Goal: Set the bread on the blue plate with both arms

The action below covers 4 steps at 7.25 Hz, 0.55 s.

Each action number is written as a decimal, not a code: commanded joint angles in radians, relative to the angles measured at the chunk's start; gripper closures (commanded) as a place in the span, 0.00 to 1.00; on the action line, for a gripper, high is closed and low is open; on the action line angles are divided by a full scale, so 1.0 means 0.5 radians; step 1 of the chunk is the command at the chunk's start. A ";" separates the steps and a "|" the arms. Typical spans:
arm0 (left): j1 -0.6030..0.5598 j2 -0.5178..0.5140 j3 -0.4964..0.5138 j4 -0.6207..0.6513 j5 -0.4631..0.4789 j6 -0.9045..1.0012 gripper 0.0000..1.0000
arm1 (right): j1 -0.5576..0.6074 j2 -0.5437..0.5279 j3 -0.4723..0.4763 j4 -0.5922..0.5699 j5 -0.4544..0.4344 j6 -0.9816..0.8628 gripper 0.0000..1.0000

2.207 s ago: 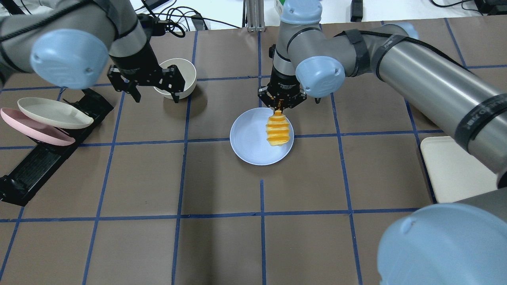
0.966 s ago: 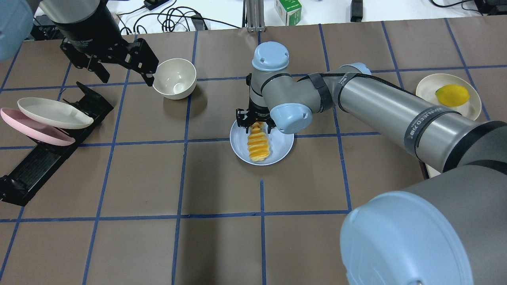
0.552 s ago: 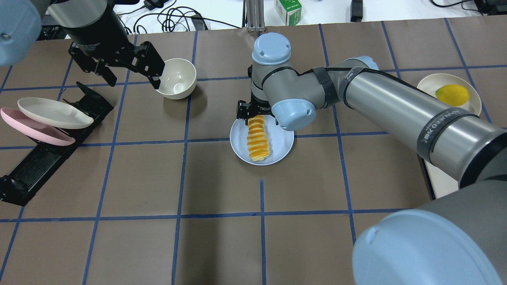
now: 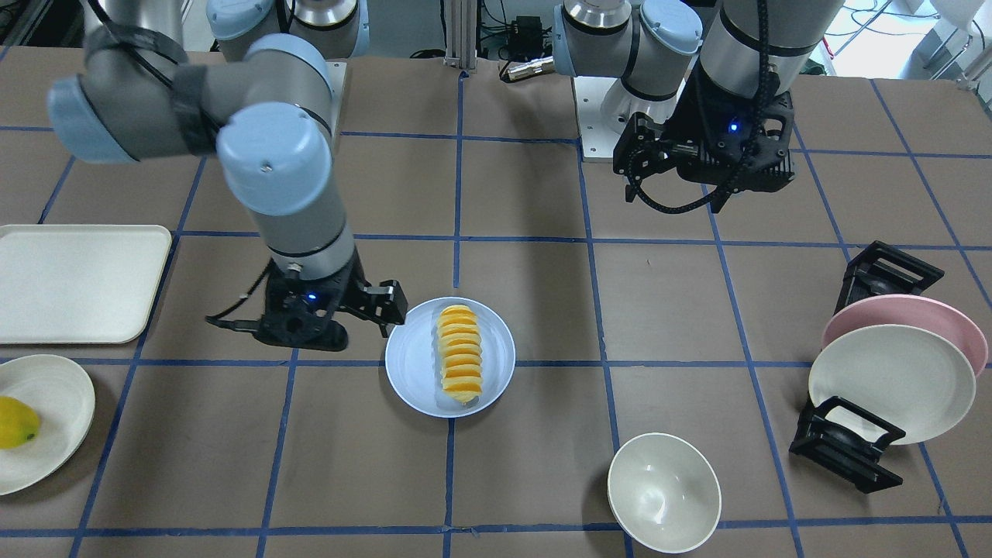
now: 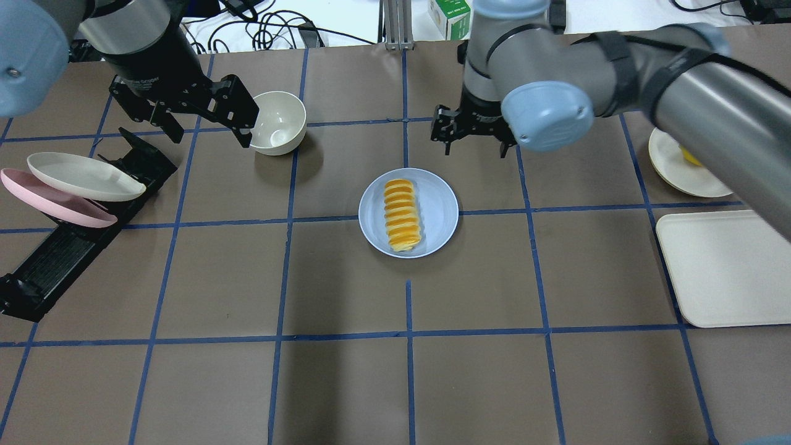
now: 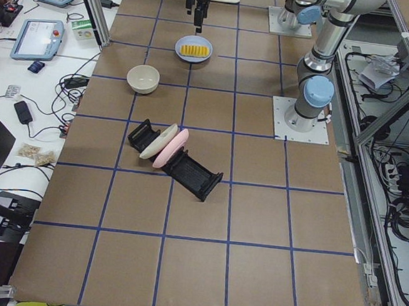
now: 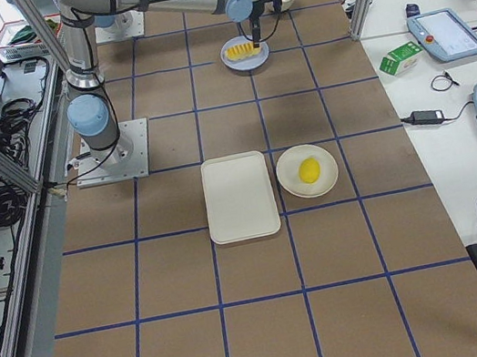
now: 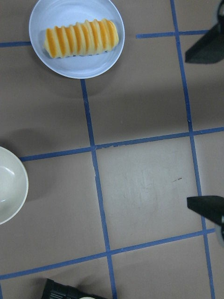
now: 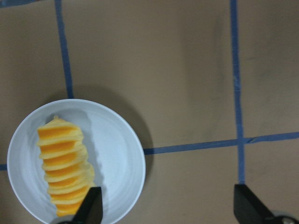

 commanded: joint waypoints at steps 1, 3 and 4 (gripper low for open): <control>-0.004 -0.002 -0.001 0.004 -0.003 -0.001 0.00 | -0.192 -0.245 -0.008 0.296 -0.006 -0.132 0.00; -0.004 -0.002 -0.001 0.004 -0.003 -0.013 0.00 | -0.305 -0.413 -0.005 0.499 -0.024 -0.148 0.00; -0.004 -0.002 -0.001 0.004 -0.006 -0.016 0.00 | -0.378 -0.448 -0.005 0.518 -0.021 -0.154 0.00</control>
